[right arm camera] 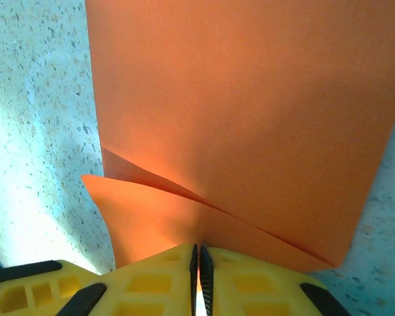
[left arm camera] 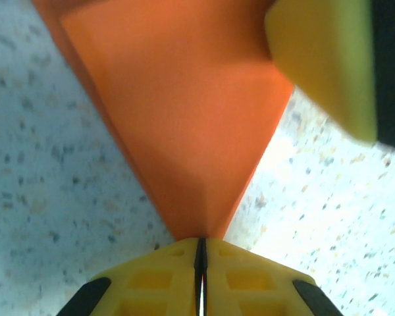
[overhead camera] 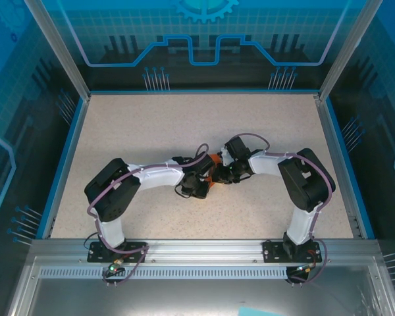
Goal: Fold a paper plane with a square sheet of paper (pick it up from the middle)
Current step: Third fold the triangle at the center of the table.
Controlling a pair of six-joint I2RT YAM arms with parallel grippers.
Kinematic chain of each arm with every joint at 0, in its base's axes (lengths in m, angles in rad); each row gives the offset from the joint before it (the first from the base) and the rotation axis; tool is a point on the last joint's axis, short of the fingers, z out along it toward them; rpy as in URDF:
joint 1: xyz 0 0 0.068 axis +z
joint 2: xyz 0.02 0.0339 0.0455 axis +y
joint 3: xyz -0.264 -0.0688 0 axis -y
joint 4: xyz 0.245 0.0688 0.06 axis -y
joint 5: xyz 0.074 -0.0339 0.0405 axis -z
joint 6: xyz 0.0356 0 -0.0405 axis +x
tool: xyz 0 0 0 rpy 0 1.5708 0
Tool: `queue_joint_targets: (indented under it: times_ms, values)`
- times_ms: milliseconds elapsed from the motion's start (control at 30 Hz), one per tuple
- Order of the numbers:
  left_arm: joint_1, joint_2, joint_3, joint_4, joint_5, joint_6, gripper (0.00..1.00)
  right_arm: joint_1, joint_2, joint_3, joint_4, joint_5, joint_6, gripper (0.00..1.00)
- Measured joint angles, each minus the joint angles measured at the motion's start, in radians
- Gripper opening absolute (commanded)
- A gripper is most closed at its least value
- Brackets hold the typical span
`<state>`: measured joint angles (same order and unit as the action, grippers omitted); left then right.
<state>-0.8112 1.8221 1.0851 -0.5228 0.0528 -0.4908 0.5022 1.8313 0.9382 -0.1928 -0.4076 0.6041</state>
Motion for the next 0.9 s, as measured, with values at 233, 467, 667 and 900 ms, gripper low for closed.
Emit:
queue_joint_targets:
  times_ms: [233,467,667,900]
  values:
    - [-0.013,-0.032,-0.026,-0.076,0.005,0.0,0.11,-0.001,0.0,0.0,0.0,-0.002,-0.003,0.15]
    - [-0.007,-0.066,-0.022,-0.174,0.031,-0.001,0.13,-0.004,-0.002,-0.002,0.003,-0.015,-0.007,0.16]
    - [0.061,-0.091,0.068,-0.13,0.079,-0.007,0.14,-0.005,-0.017,-0.019,0.026,-0.019,-0.01,0.18]
    - [0.121,-0.043,0.115,-0.011,0.101,-0.008,0.14,-0.033,-0.069,-0.05,0.038,-0.019,-0.003,0.21]
